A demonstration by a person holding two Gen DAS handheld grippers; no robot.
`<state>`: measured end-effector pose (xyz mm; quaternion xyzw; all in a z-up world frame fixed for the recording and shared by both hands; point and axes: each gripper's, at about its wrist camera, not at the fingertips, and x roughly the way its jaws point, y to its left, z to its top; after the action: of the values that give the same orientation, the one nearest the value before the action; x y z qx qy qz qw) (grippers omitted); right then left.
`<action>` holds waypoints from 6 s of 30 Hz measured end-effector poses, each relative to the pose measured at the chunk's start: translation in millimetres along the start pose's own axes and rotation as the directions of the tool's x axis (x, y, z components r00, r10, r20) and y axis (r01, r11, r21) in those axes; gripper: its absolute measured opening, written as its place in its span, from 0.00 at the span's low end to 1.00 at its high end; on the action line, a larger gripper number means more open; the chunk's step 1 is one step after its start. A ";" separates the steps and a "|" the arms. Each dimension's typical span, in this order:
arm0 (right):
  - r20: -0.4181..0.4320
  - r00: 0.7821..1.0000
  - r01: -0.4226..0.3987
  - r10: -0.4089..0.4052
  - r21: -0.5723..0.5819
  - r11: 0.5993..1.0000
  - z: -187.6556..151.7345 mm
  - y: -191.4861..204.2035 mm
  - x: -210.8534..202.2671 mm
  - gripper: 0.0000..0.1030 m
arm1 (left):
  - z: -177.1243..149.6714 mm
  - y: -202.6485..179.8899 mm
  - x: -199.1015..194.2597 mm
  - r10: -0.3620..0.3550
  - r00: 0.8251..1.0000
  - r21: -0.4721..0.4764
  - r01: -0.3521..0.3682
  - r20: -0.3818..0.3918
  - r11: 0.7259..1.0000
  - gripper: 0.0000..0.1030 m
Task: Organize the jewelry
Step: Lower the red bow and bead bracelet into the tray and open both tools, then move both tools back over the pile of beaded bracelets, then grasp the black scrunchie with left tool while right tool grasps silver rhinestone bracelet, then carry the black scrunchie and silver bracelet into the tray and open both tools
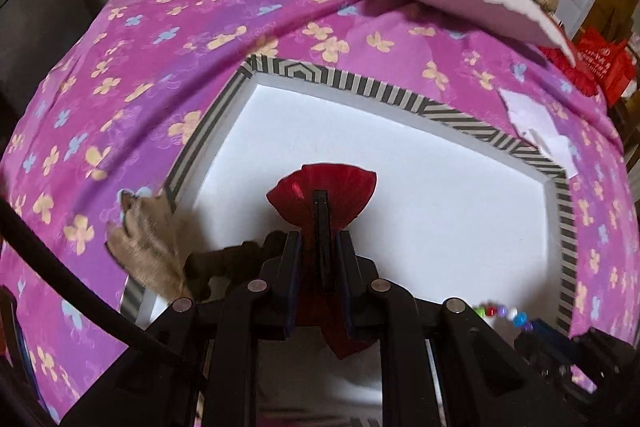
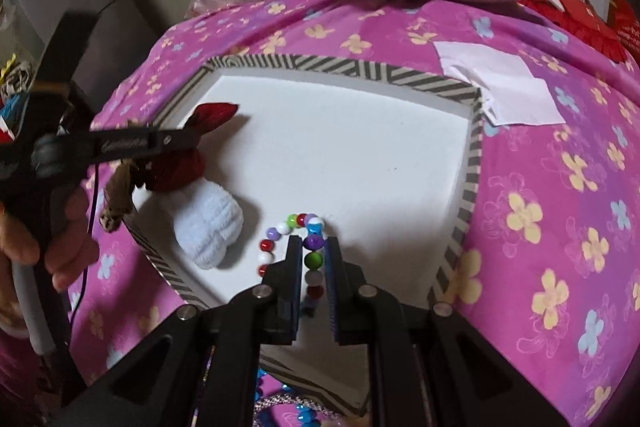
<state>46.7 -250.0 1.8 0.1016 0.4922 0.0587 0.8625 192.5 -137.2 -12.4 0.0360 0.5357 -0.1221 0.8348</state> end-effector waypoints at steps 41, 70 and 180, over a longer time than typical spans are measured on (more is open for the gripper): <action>0.169 0.985 0.036 -0.030 -0.030 0.999 -65.9 56.9 -98.5 0.57 | -131.6 10.7 -126.8 0.050 0.980 0.002 -0.051 0.194 0.999 0.50; 0.159 0.986 0.047 -0.041 -0.034 0.998 -124.5 63.1 -123.8 0.61 | -210.1 3.4 -144.2 0.045 0.984 -0.023 -0.041 0.175 0.999 0.50; -0.004 0.997 0.079 -0.079 -0.067 0.995 -125.9 -10.9 -57.2 0.14 | -172.7 24.5 -119.1 -0.150 0.986 0.044 0.147 0.068 0.988 0.23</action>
<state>-90.8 -257.3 -15.2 0.0529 0.4965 0.0413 0.8655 -1.7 -60.8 20.3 0.0077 0.5045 -0.1955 0.8410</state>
